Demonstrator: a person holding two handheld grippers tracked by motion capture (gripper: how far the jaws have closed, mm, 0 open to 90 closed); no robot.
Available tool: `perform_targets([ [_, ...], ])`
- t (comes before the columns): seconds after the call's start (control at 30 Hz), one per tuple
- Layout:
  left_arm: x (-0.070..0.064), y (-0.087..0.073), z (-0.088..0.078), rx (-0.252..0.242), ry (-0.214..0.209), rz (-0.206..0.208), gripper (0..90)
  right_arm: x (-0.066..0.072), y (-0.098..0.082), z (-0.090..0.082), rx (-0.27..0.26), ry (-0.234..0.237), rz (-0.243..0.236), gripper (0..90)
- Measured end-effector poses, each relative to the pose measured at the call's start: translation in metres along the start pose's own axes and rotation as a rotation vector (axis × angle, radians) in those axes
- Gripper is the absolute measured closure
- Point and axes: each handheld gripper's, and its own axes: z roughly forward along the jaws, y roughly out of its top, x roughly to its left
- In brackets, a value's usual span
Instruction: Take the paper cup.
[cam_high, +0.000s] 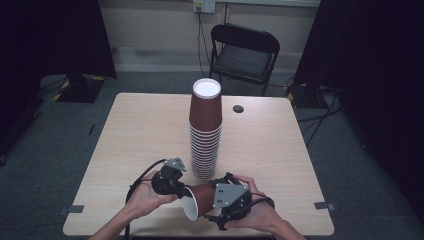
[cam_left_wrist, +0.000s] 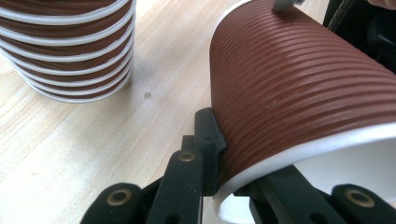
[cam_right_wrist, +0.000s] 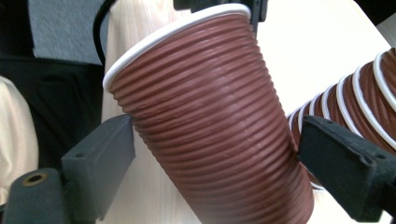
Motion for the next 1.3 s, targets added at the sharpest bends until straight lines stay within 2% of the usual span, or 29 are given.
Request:
perform_targets([
  [0.1,0.001,0.002,0.002,0.007,-0.014,-0.002,85.2,0.003,0.001,0.003,0.021,-0.011,-0.038,8.6],
  [0.2,0.002,0.004,0.004,0.038,-0.003,-0.009,85.3,0.004,0.001,0.006,0.039,-0.02,-0.061,8.3],
  [0.23,0.003,0.005,0.005,0.036,-0.025,-0.019,85.3,0.005,0.001,0.008,0.048,-0.021,-0.077,8.1],
  [0.27,0.002,0.005,0.006,0.042,-0.003,-0.02,85.3,0.006,0.002,0.01,0.061,-0.028,-0.078,7.8],
  [0.4,0.002,0.008,0.008,0.045,-0.033,-0.017,85.5,0.01,0.004,0.016,0.076,-0.032,-0.105,7.5],
  [0.43,0.001,0.009,0.007,0.04,-0.049,-0.027,85.8,0.01,0.005,0.017,0.084,-0.029,-0.106,7.8],
  [0.47,-0.001,0.011,0.007,0.045,-0.026,-0.023,85.8,0.012,0.006,0.019,0.09,-0.036,-0.105,7.6],
  [0.53,-0.003,0.013,0.005,0.043,-0.015,-0.017,85.9,0.015,0.007,0.022,0.097,-0.063,-0.124,7.7],
  [0.6,-0.003,0.015,0.004,0.029,-0.021,-0.025,85.9,0.013,0.008,0.022,0.091,-0.071,-0.121,7.6],
  [0.63,-0.001,0.015,0.003,0.021,-0.042,-0.031,85.9,0.012,0.009,0.022,0.079,-0.073,-0.114,7.5],
  [0.7,-0.001,0.015,0.002,0.022,-0.026,-0.039,85.9,0.011,0.009,0.022,0.072,-0.078,-0.118,7.4],
  [0.87,-0.001,0.015,0.007,0.006,-0.075,-0.048,86.0,0.012,0.011,0.027,0.082,-0.071,-0.121,7.5],
  [0.9,-0.003,0.016,0.006,0.027,-0.042,-0.046,85.9,0.013,0.012,0.029,0.081,-0.068,-0.123,7.5],
  [0.97,-0.003,0.014,0.008,0.025,-0.048,-0.051,85.9,0.014,0.013,0.032,0.094,-0.066,-0.138,7.6],
  [1.0,-0.003,0.014,0.008,0.021,-0.051,-0.055,85.8,0.015,0.014,0.032,0.091,-0.062,-0.123,7.7],
  [1.13,-0.003,0.012,0.008,-0.004,-0.064,-0.072,85.2,0.017,0.013,0.032,0.071,-0.069,-0.118,8.4],
  [1.2,-0.004,0.012,0.007,-0.012,-0.053,-0.064,84.6,0.016,0.013,0.032,0.065,-0.073,-0.104,8.9],
  [1.3,-0.004,0.012,0.006,-0.028,-0.034,-0.057,81.1,0.015,0.011,0.03,0.059,-0.077,-0.108,9.7],
])
